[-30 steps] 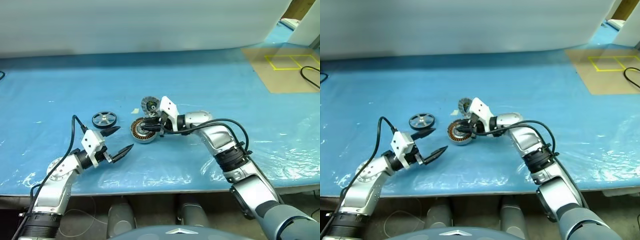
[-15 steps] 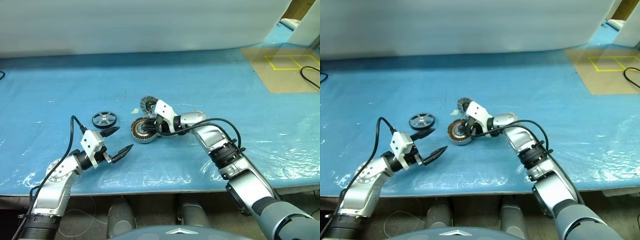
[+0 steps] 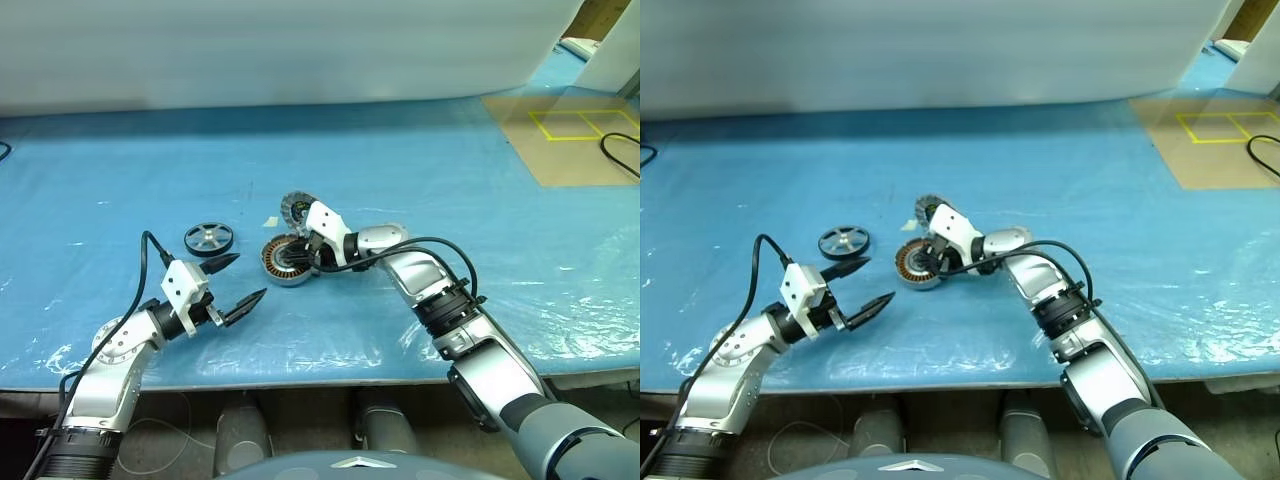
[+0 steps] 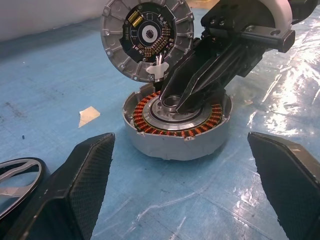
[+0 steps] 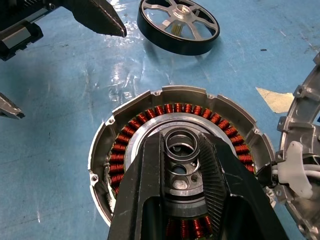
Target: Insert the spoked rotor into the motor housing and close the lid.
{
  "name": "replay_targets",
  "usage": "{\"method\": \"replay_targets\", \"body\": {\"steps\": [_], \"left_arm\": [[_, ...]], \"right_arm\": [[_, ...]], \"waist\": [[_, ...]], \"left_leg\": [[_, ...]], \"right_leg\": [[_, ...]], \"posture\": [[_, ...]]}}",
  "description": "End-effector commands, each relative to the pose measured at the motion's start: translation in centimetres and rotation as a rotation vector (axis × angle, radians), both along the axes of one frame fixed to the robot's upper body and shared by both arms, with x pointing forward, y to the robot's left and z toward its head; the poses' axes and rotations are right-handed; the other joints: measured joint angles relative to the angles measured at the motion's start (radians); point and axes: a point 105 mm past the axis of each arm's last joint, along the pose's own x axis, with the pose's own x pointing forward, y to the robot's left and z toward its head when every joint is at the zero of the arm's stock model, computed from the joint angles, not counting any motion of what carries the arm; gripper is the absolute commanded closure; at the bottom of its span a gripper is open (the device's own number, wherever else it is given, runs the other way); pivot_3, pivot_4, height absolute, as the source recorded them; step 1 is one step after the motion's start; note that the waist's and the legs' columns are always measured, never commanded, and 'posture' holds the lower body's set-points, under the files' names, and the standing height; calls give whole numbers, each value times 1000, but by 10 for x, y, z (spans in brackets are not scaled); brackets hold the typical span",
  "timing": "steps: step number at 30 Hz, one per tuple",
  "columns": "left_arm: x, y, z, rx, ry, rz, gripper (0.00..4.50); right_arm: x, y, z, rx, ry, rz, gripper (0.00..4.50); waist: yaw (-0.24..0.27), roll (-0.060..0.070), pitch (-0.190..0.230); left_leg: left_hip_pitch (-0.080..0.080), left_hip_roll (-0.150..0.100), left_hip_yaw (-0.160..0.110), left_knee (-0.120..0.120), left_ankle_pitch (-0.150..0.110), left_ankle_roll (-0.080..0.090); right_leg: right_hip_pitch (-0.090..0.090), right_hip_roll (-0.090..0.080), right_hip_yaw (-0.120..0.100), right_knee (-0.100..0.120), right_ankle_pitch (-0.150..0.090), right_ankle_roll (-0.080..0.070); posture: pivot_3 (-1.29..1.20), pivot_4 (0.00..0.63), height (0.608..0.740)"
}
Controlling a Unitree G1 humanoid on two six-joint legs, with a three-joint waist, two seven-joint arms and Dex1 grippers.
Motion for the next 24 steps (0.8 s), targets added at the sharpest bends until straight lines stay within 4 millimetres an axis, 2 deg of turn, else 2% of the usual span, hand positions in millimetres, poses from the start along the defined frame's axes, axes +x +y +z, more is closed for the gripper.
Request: {"method": "replay_targets", "body": {"steps": [1, 24], "left_arm": [[-1, -1, 10, 1, -40, -7, 0], [0, -4, 11, 3, -40, -21, 0]], "right_arm": [[2, 1, 9, 15, -37, 8, 3890], [5, -5, -1, -3, -22, -24, 3890]], "waist": [[0, 0, 0], [0, 0, 0]], "left_leg": [[0, 0, 0, 0, 0, 0], [2, 0, 0, 2, 0, 0]], "right_leg": [[0, 0, 0, 0, 0, 0], [0, 0, 1, 4, 0, 0]], "posture": [[0, 150, 740], [0, 150, 740]]}}
